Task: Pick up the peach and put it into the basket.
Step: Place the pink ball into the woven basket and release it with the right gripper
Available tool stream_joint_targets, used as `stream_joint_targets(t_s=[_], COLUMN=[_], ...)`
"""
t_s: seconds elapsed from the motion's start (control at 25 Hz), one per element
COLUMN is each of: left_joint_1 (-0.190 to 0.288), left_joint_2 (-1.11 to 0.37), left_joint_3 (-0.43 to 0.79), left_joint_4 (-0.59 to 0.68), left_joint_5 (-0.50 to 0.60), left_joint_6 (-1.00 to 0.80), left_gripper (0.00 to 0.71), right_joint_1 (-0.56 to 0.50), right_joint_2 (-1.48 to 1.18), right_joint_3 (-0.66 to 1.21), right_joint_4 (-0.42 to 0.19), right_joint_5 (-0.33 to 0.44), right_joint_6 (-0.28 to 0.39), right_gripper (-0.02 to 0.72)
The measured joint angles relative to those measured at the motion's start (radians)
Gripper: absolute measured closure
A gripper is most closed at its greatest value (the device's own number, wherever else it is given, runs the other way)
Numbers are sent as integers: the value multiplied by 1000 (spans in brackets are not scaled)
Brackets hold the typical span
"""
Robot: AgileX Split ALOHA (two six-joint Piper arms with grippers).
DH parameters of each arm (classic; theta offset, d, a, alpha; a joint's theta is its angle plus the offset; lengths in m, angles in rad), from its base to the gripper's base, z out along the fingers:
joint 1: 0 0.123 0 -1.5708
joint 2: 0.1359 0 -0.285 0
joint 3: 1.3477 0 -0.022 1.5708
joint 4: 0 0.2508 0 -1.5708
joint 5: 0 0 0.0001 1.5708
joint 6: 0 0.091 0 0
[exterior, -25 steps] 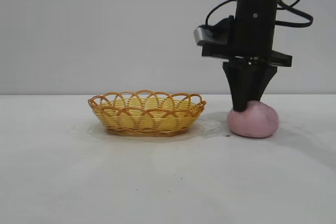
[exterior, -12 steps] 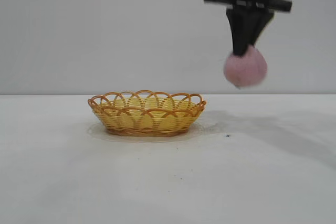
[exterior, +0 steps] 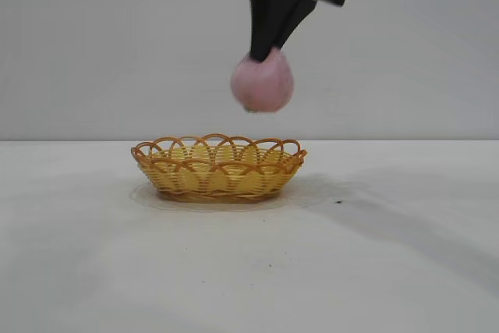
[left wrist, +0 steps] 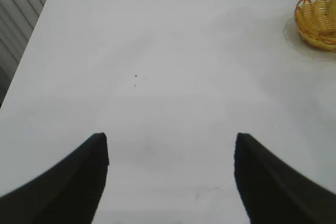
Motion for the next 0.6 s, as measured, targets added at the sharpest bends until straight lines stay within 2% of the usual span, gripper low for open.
stream_joint_targets(t_s=[0.24,0.28,0.36,0.4,0.52,0.56,0.6], left_joint_1=[0,0,0,0,0,0,0], left_joint_2=[0,0,0,0,0,0,0], left_joint_3=[0,0,0,0,0,0,0], left_joint_4=[0,0,0,0,0,0,0], left_joint_5=[0,0,0,0,0,0,0], left_joint_6=[0,0,0,0,0,0,0], left_gripper=[263,263,263,263,263,263,263], right_joint_1=[0,0,0,0,0,0,0], right_joint_2=[38,38,38,38,36,31,23], right_joint_3=[0,0,0,0,0,0,0], right_joint_4=[24,26,28,28,30,30,30], right_joint_5=[-9,-9,-9,-12,-12,-12,-12], right_joint_6=[0,0,0,0,-1,-2,-4], right_gripper=[703,647,647,583,468,433,433])
